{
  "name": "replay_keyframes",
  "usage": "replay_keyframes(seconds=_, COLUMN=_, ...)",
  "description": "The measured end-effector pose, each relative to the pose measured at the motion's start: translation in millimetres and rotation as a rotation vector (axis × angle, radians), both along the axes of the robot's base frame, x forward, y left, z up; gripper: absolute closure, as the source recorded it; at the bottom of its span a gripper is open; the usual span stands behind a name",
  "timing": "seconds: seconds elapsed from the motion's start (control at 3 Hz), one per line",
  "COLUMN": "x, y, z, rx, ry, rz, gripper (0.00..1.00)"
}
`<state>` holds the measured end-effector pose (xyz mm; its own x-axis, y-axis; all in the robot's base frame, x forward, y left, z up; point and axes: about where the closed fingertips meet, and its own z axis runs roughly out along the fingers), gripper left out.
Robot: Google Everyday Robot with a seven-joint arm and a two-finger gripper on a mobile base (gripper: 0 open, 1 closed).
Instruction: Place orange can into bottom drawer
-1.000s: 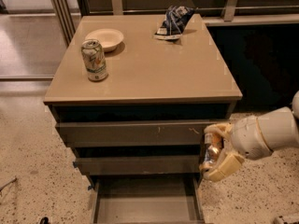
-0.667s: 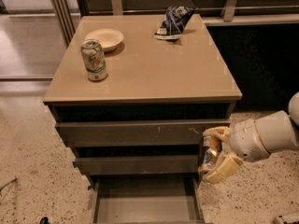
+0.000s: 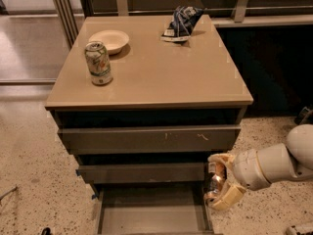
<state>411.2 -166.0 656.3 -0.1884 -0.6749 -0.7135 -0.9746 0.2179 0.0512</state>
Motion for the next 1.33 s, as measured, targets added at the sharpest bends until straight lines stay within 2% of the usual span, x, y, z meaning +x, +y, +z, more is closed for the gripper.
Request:
replay_keyframes(seconds=0.33, x=-3.0, y=7.3, z=-70.5, rx=0.039, ry=-0.007, rz=0.038, gripper=1.00)
replay_keyframes(seconds=0.67, x=-11.2, y=15.8, z=-154.5, rx=0.070, ry=0.078, rz=0.056, gripper=1.00)
replay_keyframes(seconds=1.0, x=-19.3, y=23.1, z=-179.5, rx=0.098, ry=0.119, rz=0.060, gripper=1.00)
replay_keyframes(seconds=1.33, x=-18.1, y=23.9, z=-198.1, rx=0.077, ry=0.088, rz=0.084, gripper=1.00)
